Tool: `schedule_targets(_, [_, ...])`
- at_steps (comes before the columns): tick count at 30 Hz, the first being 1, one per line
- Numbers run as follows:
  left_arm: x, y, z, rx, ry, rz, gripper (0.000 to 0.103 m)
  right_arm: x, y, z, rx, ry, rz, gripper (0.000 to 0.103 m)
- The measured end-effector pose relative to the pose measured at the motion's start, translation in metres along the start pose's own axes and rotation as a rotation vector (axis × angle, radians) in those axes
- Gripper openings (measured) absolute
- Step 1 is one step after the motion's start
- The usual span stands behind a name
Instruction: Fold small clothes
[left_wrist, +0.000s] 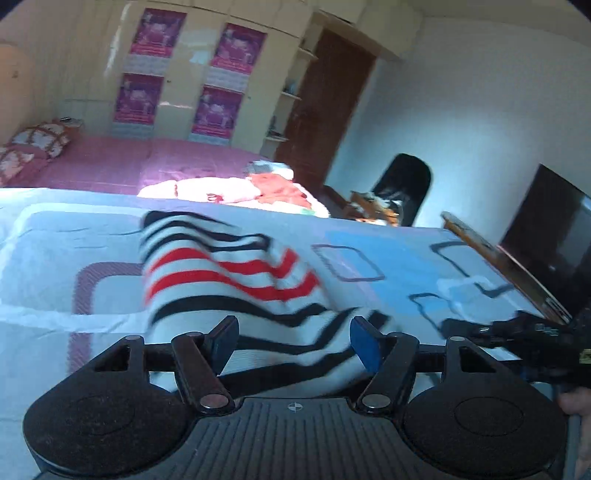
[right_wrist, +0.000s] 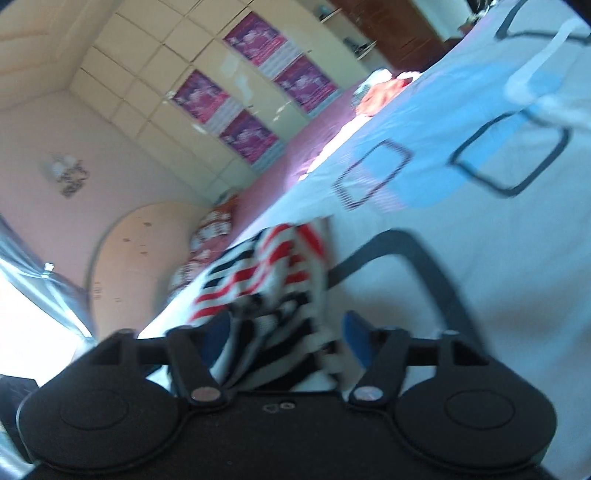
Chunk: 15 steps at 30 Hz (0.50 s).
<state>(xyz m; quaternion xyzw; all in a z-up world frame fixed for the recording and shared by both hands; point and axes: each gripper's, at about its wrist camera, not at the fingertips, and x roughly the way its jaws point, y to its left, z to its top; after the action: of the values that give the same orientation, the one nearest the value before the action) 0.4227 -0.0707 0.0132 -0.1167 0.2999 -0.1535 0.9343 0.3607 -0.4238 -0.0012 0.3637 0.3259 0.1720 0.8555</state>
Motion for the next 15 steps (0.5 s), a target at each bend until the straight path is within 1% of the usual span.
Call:
schedule_targets(1, [0.002,0.018,-0.001,-0.032,0.005,0.049,0.066,0.007,0.003,-0.001,0.025,0.020,0.030,0.080])
schedule_targets(2, [0.004,0.039,-0.003,-0.089,0.015,0.085,0.066,0.015,0.006,-0.002,0.049,0.044,0.054,0.080])
schedule_targets(3, [0.005,0.055,-0.005,-0.148,0.020,0.095,0.066,0.024,0.008,-0.002,0.065,0.065,0.065,0.080])
schedule_targets(4, [0.008,0.071,-0.009,-0.213,0.025,0.101,0.066,0.033,0.011,-0.003,0.071,0.084,0.066,0.079])
schedule_targets(5, [0.010,0.081,-0.011,-0.253,0.031,0.099,0.066,0.043,0.015,-0.003,0.073,0.100,0.067,0.079])
schedule_targets(7, [0.018,0.094,-0.017,-0.307,0.045,0.086,0.066,0.063,0.021,-0.003,0.065,0.123,0.054,0.077])
schedule_targets(8, [0.029,0.094,-0.020,-0.332,0.043,0.073,0.066,0.072,0.023,-0.004,0.061,0.133,0.041,0.075])
schedule_targets(9, [0.034,0.095,-0.024,-0.355,0.043,0.064,0.066,0.084,0.025,-0.003,0.058,0.151,0.018,0.069])
schedule_targets(10, [0.037,0.095,-0.027,-0.376,0.040,0.060,0.066,0.094,0.027,-0.004,0.046,0.175,-0.022,0.053])
schedule_targets(11, [0.040,0.096,-0.027,-0.391,0.037,0.056,0.066,0.104,0.032,-0.005,0.010,0.202,-0.072,0.040])
schedule_targets(12, [0.046,0.095,-0.027,-0.402,0.039,0.054,0.066,0.115,0.038,-0.007,-0.042,0.218,-0.126,0.031])
schedule_targets(13, [0.051,0.094,-0.026,-0.403,0.041,0.056,0.066,0.120,0.044,-0.010,-0.086,0.220,-0.155,0.027])
schedule_targets(15, [0.058,0.092,-0.023,-0.391,0.043,0.057,0.066,0.122,0.060,-0.014,-0.187,0.184,-0.172,0.017])
